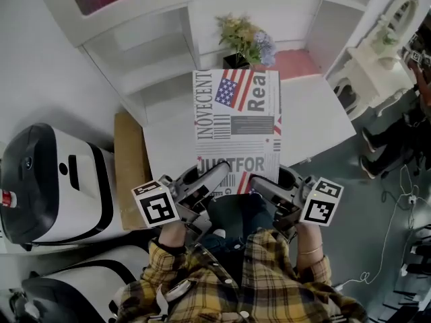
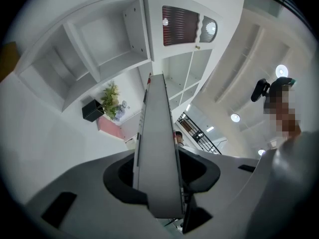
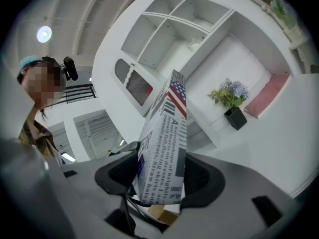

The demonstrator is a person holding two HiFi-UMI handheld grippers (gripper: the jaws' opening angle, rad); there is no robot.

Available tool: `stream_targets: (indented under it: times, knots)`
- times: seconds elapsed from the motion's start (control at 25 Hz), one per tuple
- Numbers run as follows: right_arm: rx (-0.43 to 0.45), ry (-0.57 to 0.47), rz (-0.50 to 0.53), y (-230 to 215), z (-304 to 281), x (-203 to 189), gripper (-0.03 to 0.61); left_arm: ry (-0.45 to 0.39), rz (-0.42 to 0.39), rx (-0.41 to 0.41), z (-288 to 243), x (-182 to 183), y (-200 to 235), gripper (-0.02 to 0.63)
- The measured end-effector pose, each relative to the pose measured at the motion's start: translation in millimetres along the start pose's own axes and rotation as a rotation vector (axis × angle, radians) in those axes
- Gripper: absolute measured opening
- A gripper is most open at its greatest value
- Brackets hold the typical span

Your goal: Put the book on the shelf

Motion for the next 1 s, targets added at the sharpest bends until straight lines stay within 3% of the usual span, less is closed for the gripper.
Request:
stream_targets:
  times: [0.2, 1.0]
  knots:
    - [-0.028, 0.001, -0.020, 3.9, 1.3, -0.2, 0.261, 0.014, 0.035, -0.004, -0.9, 0.9, 0.7, 0.186]
    - [0.024, -0.002, -0.006, -0.5, 0.5, 2.0, 0.261, 0.015, 0.000, 0.022, -1.2, 2.7, -5.4, 0.186]
Point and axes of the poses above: the fingertips, and each gripper's own axes: z backward along the fingers, y to its left, x out of its top, the point moved 10 cm from there along z, backward along the fingers, and after that the axes turned 12 degrees about -z, right-handed, at the moved point
